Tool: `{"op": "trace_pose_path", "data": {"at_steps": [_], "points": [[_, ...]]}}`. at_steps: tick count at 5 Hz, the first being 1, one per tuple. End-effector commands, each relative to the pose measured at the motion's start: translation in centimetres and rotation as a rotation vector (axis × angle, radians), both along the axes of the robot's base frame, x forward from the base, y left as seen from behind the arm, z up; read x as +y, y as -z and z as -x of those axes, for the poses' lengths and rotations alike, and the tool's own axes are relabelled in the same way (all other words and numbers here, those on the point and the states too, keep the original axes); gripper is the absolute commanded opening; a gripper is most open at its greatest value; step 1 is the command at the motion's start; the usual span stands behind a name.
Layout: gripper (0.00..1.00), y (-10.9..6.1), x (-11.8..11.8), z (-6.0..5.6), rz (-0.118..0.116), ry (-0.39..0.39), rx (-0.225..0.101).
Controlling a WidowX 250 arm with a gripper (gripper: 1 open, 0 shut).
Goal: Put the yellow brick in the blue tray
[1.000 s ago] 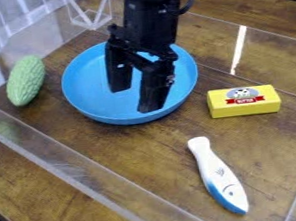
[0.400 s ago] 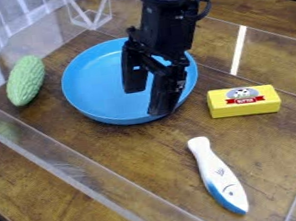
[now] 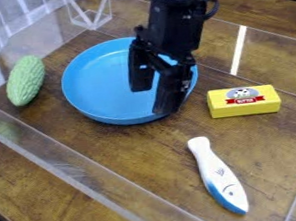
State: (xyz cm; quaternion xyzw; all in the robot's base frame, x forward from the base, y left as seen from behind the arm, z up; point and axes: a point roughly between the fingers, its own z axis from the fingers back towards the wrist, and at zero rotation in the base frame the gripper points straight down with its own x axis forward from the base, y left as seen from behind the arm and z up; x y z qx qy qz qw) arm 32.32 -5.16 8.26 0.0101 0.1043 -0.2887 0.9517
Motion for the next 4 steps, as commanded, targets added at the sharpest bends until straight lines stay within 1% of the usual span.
{"op": "trace_pose_path", "data": {"at_steps": [1,3,4], "points": [[1.0,-1.7,-0.87,-0.83,0.003,0.04,-0.055],[1.0,-1.74,-1.42,-1.25,-0.005,0.079,-0.051],[1.0,-1.62,-1.67,-1.38,-0.002,0.092,-0.045]]}}
